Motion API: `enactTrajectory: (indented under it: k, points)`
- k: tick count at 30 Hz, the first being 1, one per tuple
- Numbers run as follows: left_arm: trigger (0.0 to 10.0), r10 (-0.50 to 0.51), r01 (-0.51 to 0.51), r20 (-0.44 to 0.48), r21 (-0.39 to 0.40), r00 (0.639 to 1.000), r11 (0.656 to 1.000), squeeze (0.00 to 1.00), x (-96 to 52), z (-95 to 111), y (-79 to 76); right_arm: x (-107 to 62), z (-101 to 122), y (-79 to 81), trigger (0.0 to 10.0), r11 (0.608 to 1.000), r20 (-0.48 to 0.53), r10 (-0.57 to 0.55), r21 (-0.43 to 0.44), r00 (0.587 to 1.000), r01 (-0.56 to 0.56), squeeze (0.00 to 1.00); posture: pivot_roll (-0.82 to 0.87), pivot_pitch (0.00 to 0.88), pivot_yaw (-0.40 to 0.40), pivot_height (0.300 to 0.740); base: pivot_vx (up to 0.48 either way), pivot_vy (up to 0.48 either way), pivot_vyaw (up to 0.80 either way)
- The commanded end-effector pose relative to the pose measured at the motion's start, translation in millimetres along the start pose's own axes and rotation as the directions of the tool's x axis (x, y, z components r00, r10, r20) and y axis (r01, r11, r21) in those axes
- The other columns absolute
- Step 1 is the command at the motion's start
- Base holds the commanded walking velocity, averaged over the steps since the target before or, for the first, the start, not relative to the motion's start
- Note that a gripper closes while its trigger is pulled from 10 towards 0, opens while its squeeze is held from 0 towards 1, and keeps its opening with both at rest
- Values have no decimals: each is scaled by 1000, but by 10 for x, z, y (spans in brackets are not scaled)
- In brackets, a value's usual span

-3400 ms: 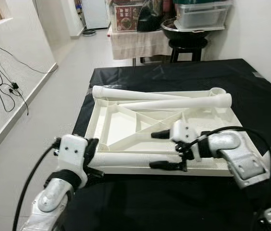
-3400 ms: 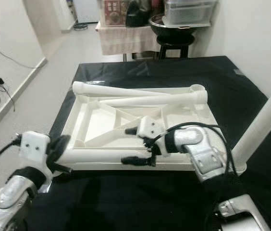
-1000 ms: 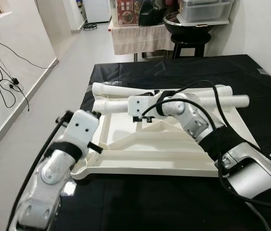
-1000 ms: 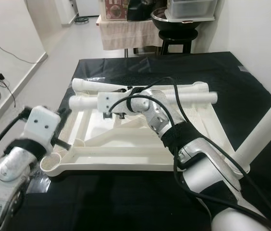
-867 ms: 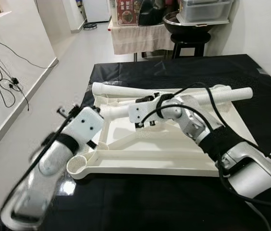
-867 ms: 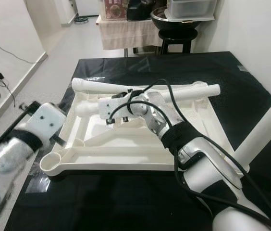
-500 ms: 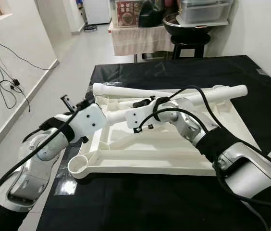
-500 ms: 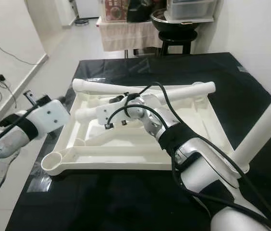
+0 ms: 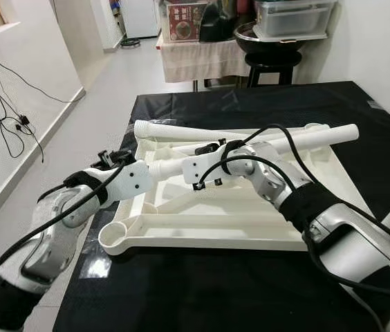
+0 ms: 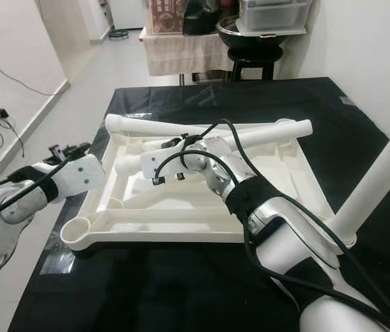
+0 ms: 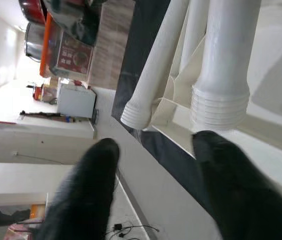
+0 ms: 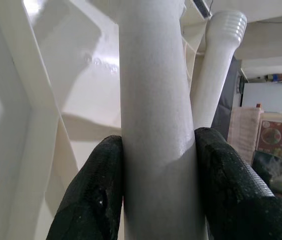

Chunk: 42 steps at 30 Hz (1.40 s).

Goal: Building children table

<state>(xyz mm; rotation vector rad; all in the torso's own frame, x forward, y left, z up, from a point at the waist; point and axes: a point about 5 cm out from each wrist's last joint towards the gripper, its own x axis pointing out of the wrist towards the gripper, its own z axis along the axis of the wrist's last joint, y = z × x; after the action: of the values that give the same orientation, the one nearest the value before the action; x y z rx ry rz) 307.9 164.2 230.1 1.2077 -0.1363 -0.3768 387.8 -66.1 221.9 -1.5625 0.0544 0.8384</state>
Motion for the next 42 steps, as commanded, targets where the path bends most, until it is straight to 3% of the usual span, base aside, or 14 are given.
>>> enactTrajectory:
  k: [1, 8, 9, 12, 13, 16, 22, 23, 24, 25, 34, 42]
  points:
    - [10000, -32, 33, -18, 51, 999, 998, 1000, 45, -24, -16, -15, 78, -105, 10000, 999, 19, -32, -30, 999, 33, 0, -43, 14, 56, 740, 0, 0, 0]
    - [10000, -55, 59, -46, 88, 997, 994, 1000, 173, -46, -41, -21, 120, -134, 10000, 999, 29, -39, -37, 999, 40, 0, -50, 16, 58, 740, 0, 0, 0]
    - [10000, -69, 70, -21, 59, 997, 996, 1000, 254, -9, -76, -35, 145, -151, 10000, 998, 37, -43, -36, 998, 44, 0, -52, 19, 62, 740, 0, 0, 0]
    - [10000, -73, 73, -7, 39, 997, 997, 1000, 281, 13, -88, -41, 156, -157, 10000, 998, 41, -44, -34, 998, 45, 0, -52, 19, 62, 740, 0, 0, 0]
    - [10000, -100, 101, 26, -38, 995, 994, 1000, 348, 73, -128, -50, 185, -163, 10000, 998, 52, -43, -34, 998, 45, 0, -56, 21, 63, 740, 0, 0, 0]
    - [10000, -130, 133, 44, -85, 991, 988, 1000, 392, 105, -167, -49, 202, -165, 10000, 998, 58, -42, -35, 997, 44, 0, -58, 23, 64, 740, 0, 0, 0]
    - [10000, -153, 158, 56, -101, 987, 982, 996, 504, 172, -230, -65, 242, -194, 10000, 998, 75, -47, -34, 996, 50, 0, -61, 25, 68, 740, 0, 0, 0]
    - [10000, -152, 155, 47, -87, 987, 984, 133, 534, 160, -238, -76, 251, -201, 10000, 998, 81, -48, -33, 996, 51, 0, -61, 25, 68, 740, 0, 0, 0]
    - [10000, -152, 155, 47, -87, 987, 984, 133, 534, 160, -238, -76, 251, -201, 10000, 998, 81, -48, -33, 996, 51, 0, -61, 25, 68, 740, 0, 0, 0]
    - [10000, -151, 154, 40, -81, 988, 985, 0, 543, 150, -243, -83, 258, -203, 10000, 998, 85, -48, -33, 995, 50, 0, -66, 26, 73, 740, 0, 0, 0]
    - [10000, -164, 164, 8, -56, 986, 985, 0, 565, 69, -288, -129, 278, -193, 10000, 999, 102, -38, -27, 994, 41, 0, -71, 27, 81, 740, 0, 0, 0]
    - [10000, -175, 175, 7, -92, 984, 980, 0, 569, 22, -363, -222, 379, -208, 10000, 1000, 170, -18, -17, 985, 22, 0, -83, 21, 92, 740, 0, 0, 0]
